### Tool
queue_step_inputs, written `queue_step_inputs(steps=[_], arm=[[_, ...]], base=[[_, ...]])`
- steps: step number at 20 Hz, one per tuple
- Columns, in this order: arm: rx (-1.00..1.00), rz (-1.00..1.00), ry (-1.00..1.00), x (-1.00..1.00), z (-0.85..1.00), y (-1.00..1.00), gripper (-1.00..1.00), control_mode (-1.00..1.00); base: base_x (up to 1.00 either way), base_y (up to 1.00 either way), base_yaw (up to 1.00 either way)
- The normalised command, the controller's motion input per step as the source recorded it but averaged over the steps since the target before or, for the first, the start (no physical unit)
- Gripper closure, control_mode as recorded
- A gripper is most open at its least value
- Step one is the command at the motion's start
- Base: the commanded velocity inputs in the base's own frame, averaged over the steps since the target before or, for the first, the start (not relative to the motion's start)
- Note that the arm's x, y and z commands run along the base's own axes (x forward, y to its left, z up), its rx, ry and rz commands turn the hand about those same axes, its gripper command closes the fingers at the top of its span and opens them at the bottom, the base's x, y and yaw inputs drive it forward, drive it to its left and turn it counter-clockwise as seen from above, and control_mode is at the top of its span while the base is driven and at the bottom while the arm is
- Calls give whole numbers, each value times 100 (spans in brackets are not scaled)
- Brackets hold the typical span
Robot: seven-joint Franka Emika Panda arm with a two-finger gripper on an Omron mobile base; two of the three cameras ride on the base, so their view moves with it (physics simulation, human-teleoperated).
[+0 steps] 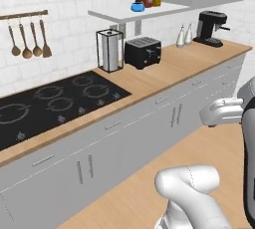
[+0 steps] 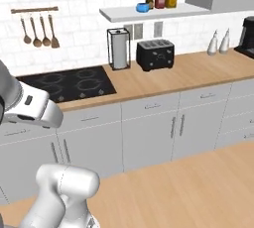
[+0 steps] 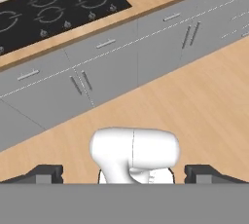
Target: Gather all objects into one cabinet and sort the glasses and bowls to opposite sides.
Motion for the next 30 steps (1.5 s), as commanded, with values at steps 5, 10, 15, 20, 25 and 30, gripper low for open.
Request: queue_step_inputs(steps=[5,10,15,20,25,30], arm=[[0,0,0,0,0,0,-100,100],[0,0,0,0,0,0,-100,100],[0,0,0,0,0,0,-100,100],[0,0,0,0,0,0,-100,100],[0,0,0,0,0,0,-100,100],[0,0,0,0,0,0,-100,100]], base=[[60,-48,0],[67,-51,2],[69,-62,18],[63,-84,37],[52,-70,39],[47,-71,41]])
